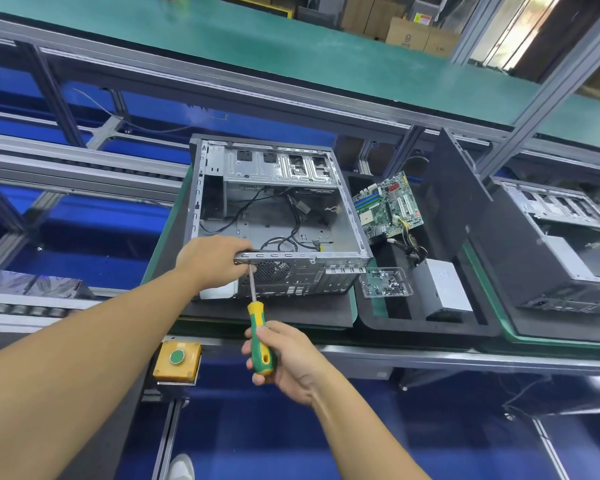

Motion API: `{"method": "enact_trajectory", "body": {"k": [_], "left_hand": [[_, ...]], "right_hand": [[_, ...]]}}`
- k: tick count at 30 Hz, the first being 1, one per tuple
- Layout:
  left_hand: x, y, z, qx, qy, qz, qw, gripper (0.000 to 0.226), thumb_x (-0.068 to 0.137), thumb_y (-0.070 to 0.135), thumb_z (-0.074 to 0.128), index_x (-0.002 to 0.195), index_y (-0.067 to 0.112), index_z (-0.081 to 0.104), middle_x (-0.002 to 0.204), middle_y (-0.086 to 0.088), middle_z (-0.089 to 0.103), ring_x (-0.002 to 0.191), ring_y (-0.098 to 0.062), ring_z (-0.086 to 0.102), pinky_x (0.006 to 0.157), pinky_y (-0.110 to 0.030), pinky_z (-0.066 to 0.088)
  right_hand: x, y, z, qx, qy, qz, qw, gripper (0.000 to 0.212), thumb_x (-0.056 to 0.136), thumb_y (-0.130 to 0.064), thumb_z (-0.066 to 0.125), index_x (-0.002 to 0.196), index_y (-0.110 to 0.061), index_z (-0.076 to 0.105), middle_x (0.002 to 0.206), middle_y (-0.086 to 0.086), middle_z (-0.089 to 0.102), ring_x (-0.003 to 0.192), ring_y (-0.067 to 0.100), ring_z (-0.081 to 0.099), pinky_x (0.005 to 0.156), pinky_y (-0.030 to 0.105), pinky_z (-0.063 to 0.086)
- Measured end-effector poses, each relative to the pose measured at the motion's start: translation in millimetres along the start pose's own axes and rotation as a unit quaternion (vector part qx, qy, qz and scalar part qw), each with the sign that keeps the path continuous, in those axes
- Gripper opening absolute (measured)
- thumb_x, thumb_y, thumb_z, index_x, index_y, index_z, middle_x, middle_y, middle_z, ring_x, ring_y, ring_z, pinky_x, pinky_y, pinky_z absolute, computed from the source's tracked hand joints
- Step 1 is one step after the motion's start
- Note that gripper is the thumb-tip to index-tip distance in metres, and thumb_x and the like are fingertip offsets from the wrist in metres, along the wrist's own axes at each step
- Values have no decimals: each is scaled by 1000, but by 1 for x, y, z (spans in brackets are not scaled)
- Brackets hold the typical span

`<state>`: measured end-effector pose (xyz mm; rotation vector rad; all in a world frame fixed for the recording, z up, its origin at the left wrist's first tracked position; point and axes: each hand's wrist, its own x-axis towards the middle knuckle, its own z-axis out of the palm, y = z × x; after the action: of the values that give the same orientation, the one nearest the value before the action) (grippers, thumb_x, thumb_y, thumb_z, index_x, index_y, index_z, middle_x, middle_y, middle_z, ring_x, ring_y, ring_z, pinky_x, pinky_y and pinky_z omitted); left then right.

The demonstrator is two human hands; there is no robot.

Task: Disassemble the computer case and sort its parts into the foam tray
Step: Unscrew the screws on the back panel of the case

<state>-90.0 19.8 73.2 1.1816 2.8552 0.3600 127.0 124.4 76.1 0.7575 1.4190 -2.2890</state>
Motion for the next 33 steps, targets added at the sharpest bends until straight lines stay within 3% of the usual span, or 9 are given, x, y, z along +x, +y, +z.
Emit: {"method": "enact_trajectory", "body": {"k": [3, 6, 13, 16, 19, 21, 26, 29, 33], "left_hand": [[0, 0, 0, 0, 0, -5, 1000, 30, 87, 65, 52, 110, 46, 59, 95, 17, 67, 92, -19, 65, 67, -30, 46], [-1, 0, -1, 1, 2, -4, 1000, 31, 88, 66, 52, 112, 47, 59, 96, 17, 67, 91, -18, 65, 65, -29, 43], [-1, 1, -1, -1, -1, -5, 1000, 34, 87, 66, 52, 114, 46, 59, 99, 16, 68, 94, -19, 65, 67, -30, 43], [-1, 1, -1, -1, -3, -3, 1000, 33, 88, 66, 52, 113, 46, 60, 98, 16, 68, 94, -19, 65, 67, -30, 43], [-1, 1, -1, -1, -4, -2, 1000, 31, 88, 64, 52, 112, 45, 60, 98, 15, 68, 94, -18, 65, 67, -30, 43], [-2, 1, -2, -1, -3, -2, 1000, 30, 89, 64, 52, 111, 45, 60, 99, 16, 68, 95, -18, 65, 65, -29, 42], [-2, 0, -2, -1, -4, 1, 1000, 30, 89, 63, 52, 112, 46, 59, 102, 15, 68, 96, -18, 64, 66, -30, 43], [-1, 0, -1, -5, -6, 3, 1000, 30, 89, 63, 51, 113, 46, 59, 102, 15, 66, 97, -18, 64, 66, -30, 42], [0, 0, -1, -4, -17, 16, 1000, 32, 91, 61, 52, 118, 45, 59, 97, 18, 53, 99, -12, 59, 68, -30, 44]], "right_hand": [[1, 5, 0, -66, 92, -71, 991, 20, 92, -22, 68, 89, -20, 49, 75, 0, 51, 55, 8, 48, 47, 27, 49], [0, 6, 5, -9, 58, -50, 997, 23, 92, -18, 69, 98, -18, 47, 85, -1, 47, 58, 9, 49, 54, 34, 57], [0, -10, 9, 115, 20, 29, 993, 36, 100, -35, 44, 112, -6, 61, 78, 7, 60, 52, 16, 44, 37, 19, 27], [-1, -5, 13, 95, 34, 9, 995, 31, 101, -24, 40, 108, -5, 63, 80, 8, 61, 56, 18, 47, 41, 22, 32], [1, 0, 15, 41, 70, -29, 996, 11, 98, -20, 59, 107, -13, 57, 92, 8, 55, 62, 16, 55, 48, 29, 49], [3, 1, 14, 46, 90, -24, 995, 20, 96, -14, 65, 112, -15, 54, 100, 8, 52, 64, 14, 60, 55, 34, 57], [2, -7, 14, 80, 73, 10, 994, 23, 97, -35, 60, 107, -14, 59, 87, 6, 59, 54, 16, 50, 41, 22, 34], [3, -8, 12, 84, 70, 9, 994, 32, 100, -27, 46, 110, -3, 65, 86, 10, 68, 56, 19, 52, 45, 27, 40], [4, -2, 10, 70, 81, -29, 994, 14, 97, -14, 59, 108, -6, 62, 84, 9, 66, 67, 21, 64, 60, 37, 57]]}}
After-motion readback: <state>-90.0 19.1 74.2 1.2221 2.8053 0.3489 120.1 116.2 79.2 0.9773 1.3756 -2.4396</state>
